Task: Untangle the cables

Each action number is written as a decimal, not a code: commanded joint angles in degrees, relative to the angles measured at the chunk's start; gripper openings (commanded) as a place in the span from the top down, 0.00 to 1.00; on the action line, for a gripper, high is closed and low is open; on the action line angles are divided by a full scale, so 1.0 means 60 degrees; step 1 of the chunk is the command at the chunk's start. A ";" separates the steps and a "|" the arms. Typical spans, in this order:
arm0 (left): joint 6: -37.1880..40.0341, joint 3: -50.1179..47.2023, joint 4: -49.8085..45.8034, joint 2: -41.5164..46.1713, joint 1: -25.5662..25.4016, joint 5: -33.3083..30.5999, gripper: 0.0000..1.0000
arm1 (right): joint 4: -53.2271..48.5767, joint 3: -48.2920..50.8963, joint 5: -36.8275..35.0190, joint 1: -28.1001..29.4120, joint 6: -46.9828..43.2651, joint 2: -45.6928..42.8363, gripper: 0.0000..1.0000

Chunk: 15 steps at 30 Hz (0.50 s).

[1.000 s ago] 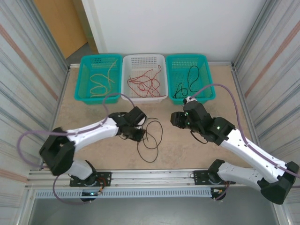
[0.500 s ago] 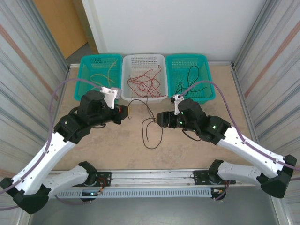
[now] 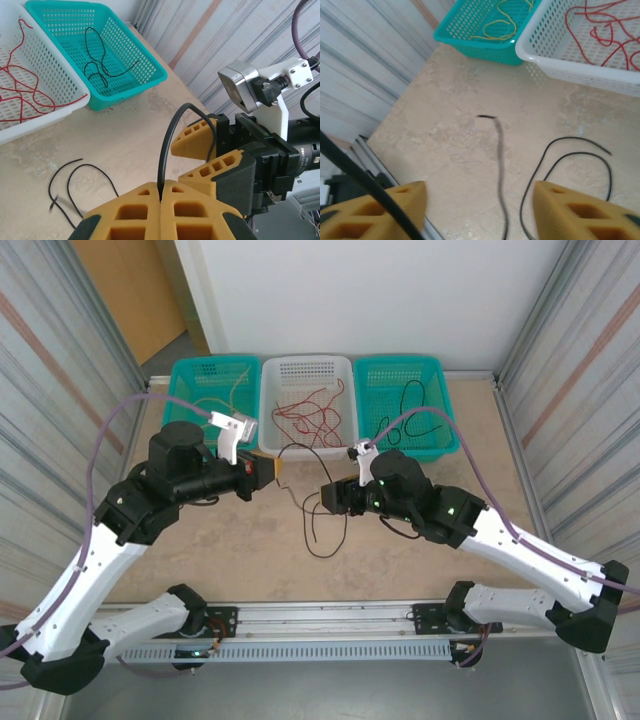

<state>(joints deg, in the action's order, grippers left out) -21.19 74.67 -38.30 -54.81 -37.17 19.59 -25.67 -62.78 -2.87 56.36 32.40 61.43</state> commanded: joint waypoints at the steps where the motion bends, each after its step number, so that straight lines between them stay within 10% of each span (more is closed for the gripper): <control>1: 0.0220 0.0217 0.0177 -0.0006 0.0032 0.0276 1.00 | -0.0096 -0.0317 -0.0337 0.0067 -0.0273 -0.0029 0.69; 10: 0.0193 0.0204 0.0071 -0.0239 0.0039 -0.0289 0.98 | -0.0305 -0.0420 -0.0422 0.0055 -0.0363 -0.0127 1.00; 15: 0.0044 -0.0171 0.0363 -0.0197 0.0042 -0.0472 0.35 | -0.0286 -0.0332 -0.0488 0.0056 -0.0234 -0.0440 1.00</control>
<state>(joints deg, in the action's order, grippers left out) -20.82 74.37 -37.89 -56.45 -37.17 17.74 -26.85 -63.29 -4.71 56.36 30.94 61.10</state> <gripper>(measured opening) 0.572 0.053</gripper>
